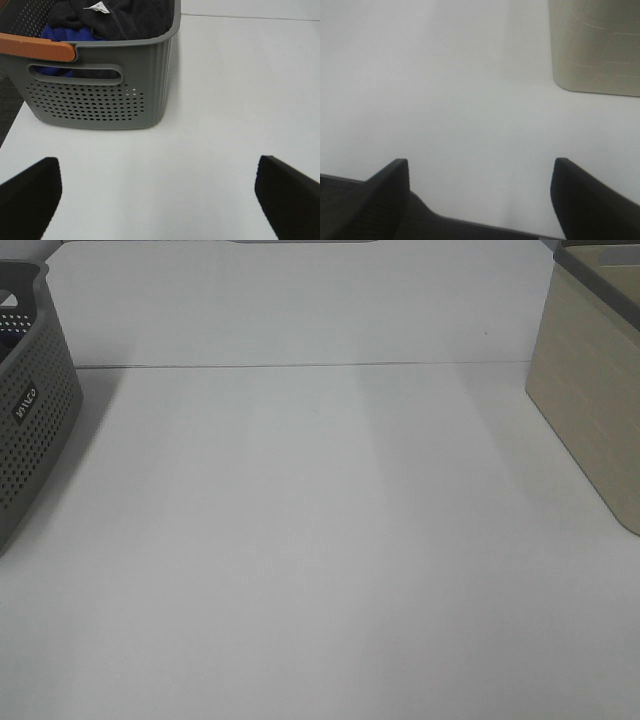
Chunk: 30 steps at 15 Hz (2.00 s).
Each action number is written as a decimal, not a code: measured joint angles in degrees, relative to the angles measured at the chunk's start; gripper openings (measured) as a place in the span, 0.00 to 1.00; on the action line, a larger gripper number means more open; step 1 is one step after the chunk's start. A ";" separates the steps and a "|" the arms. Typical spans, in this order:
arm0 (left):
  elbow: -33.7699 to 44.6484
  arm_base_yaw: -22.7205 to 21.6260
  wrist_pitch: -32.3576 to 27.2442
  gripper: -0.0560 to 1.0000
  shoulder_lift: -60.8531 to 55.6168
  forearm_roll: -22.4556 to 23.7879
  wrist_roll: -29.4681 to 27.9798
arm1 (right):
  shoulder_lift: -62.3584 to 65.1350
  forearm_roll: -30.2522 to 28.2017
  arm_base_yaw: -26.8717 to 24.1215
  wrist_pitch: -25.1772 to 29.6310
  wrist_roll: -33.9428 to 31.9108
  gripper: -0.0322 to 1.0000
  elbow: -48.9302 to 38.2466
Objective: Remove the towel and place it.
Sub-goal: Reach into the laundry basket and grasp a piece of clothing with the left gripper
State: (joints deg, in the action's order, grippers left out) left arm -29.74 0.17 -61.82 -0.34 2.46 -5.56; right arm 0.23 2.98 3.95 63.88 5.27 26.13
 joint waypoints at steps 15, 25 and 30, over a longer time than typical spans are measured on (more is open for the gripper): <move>0.00 0.00 0.00 0.99 0.00 0.00 0.00 | 0.00 0.00 0.00 0.00 0.00 0.77 0.00; 0.00 0.00 0.00 0.99 0.00 -1.09 4.64 | 0.00 0.00 0.00 0.00 0.00 0.77 0.00; 0.00 0.00 0.00 0.99 0.00 -1.38 5.56 | 0.00 0.00 0.00 0.00 0.00 0.77 0.00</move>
State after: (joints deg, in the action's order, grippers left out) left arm -29.74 0.17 -61.82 -0.34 1.09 0.00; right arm 0.23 2.98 3.95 63.88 5.27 26.13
